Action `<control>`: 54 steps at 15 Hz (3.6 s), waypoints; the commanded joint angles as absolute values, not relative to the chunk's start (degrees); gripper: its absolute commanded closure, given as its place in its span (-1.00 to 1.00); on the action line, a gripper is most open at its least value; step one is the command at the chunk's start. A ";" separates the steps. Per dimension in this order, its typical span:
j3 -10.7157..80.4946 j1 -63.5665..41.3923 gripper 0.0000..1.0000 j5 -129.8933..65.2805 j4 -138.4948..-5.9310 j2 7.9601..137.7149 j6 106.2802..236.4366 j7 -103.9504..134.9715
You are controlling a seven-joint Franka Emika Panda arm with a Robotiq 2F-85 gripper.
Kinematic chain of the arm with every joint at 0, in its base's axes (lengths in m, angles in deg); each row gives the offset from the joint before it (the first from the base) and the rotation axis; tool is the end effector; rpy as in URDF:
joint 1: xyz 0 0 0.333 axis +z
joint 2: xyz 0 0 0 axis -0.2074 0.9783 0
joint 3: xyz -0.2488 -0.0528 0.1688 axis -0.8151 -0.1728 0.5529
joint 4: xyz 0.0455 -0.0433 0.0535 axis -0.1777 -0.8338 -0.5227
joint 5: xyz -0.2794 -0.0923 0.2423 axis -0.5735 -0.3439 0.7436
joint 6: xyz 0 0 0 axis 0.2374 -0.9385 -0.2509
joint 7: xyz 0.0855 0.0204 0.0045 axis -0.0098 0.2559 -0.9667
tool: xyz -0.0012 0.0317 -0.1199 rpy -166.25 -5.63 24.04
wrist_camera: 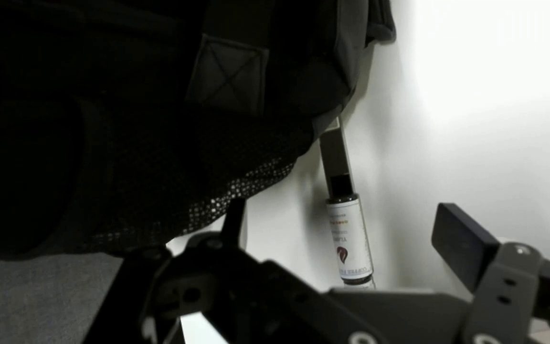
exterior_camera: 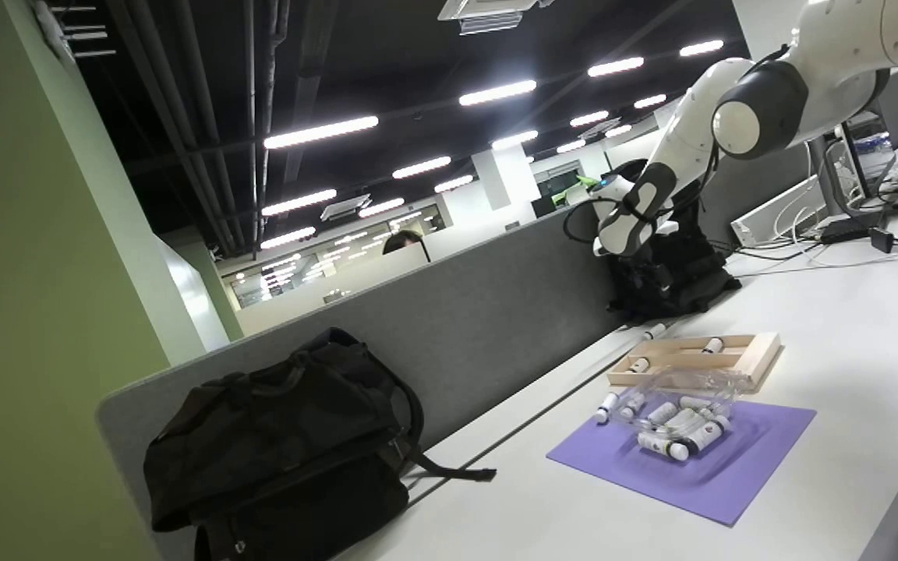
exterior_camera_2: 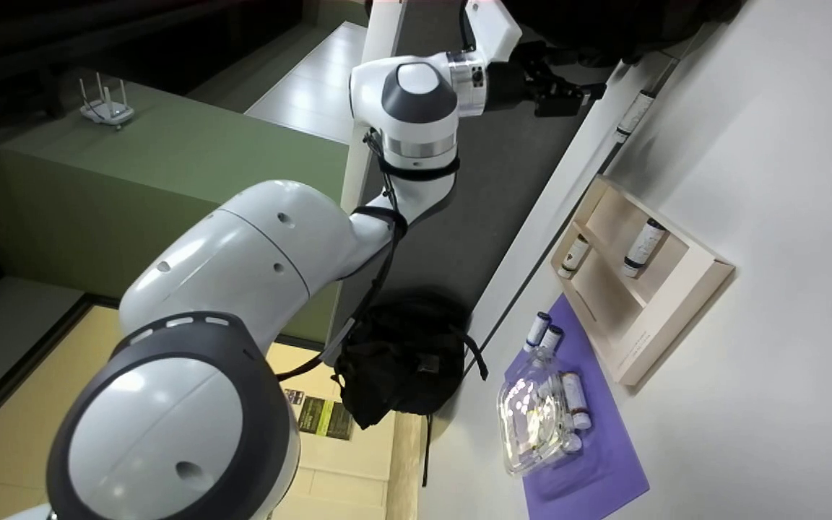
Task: Take the bottle from the right of the box and put it in the right compartment of the box
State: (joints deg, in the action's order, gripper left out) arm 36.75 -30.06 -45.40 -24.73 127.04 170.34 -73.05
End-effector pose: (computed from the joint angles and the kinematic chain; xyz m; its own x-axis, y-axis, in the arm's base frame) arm 0.7617 -0.2733 0.1807 0.2929 0.9225 -0.2512 0.9283 -0.2115 0.3058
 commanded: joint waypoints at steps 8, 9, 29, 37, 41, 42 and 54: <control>39.78 -32.14 -1.00 -34.84 -18.53 131.49 164.65 -83.07; 39.52 -32.07 -1.00 -34.72 -18.04 131.69 163.88 -83.08; 45.94 -34.04 -1.00 -30.34 -21.78 131.06 166.94 -85.90; 43.87 -33.45 -1.00 -30.95 -21.95 130.49 161.90 -81.65; 43.09 -33.27 -1.00 -31.34 -21.69 131.30 161.82 -82.23; 42.34 -33.07 -1.00 -31.55 -21.69 131.20 160.99 -81.32; 42.26 -33.04 -1.00 -31.51 -21.20 132.12 164.19 -84.29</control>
State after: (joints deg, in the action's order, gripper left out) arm 41.75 -32.77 -31.54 -21.72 131.65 162.31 -82.60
